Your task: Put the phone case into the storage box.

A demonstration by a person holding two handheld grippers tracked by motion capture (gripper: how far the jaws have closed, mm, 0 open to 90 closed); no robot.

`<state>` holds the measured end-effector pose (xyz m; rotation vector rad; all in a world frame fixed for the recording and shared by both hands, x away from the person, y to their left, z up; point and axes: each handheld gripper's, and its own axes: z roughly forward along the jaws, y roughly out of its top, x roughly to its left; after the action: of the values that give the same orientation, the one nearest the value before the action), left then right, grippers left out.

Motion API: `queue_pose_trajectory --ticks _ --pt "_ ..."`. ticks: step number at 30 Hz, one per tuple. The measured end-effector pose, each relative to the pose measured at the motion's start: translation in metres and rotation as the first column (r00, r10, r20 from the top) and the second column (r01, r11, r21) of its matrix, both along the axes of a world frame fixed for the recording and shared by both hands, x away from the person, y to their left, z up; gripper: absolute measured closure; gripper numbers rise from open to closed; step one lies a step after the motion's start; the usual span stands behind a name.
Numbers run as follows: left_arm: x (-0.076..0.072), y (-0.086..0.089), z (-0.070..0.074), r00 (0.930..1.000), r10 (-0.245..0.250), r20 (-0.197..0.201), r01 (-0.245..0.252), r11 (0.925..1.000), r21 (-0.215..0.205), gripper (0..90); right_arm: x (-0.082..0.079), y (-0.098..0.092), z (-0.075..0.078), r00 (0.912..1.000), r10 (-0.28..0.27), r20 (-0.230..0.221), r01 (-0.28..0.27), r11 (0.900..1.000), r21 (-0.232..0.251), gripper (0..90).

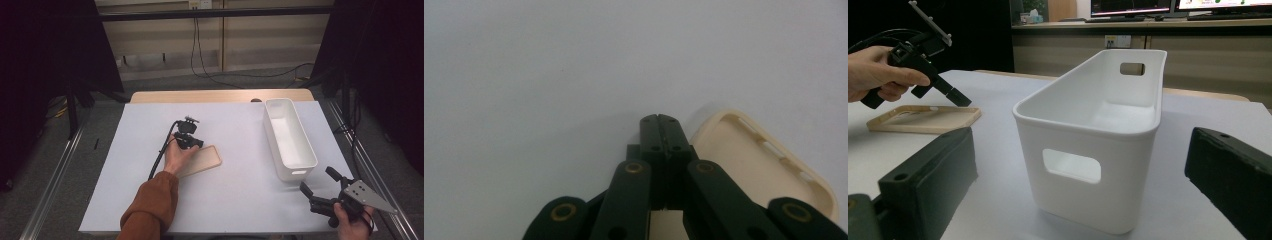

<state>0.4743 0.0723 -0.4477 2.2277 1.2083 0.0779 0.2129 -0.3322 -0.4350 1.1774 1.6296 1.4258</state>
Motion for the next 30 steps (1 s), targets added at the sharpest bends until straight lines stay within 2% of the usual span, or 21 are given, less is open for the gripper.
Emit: queue_pose_trajectory --ticks 6,10,15,19,24,30 --pt "-0.002 -0.001 -0.001 1.0 0.009 0.002 -0.009 0.9999 -0.013 90.0 0.0 0.0 0.0 1.0 0.002 -0.001 -0.002 1.0 -0.002 0.0" --pt "0.001 -0.003 -0.003 0.9998 0.022 -0.003 -0.022 0.9989 -0.04 90.0 0.001 0.001 0.0 1.0 0.002 -0.002 -0.002 1.0 -0.001 0.0" --pt "-0.004 -0.008 -0.002 1.0 -0.001 0.003 0.001 0.9996 -0.029 90.0 0.001 0.0 0.0 1.0 0.004 -0.003 -0.004 1.0 -0.001 0.0" --pt "-0.006 -0.009 -0.002 0.9998 -0.019 -0.004 0.019 0.9991 -0.038 90.0 0.001 0.001 0.0 1.0 0.006 -0.003 -0.006 1.0 -0.004 0.0" --pt "-0.012 -0.011 -0.003 0.9998 -0.019 0.007 0.019 0.999 -0.04 90.0 0.001 0.001 0.0 1.0 0.005 -0.002 -0.005 1.0 -0.004 0.0" --pt "-0.021 -0.014 -0.002 0.9987 -0.05 0.011 0.05 0.9979 -0.042 90.0 0.001 0.001 0.0 1.0 0.007 -0.003 -0.007 1.0 -0.006 0.0"
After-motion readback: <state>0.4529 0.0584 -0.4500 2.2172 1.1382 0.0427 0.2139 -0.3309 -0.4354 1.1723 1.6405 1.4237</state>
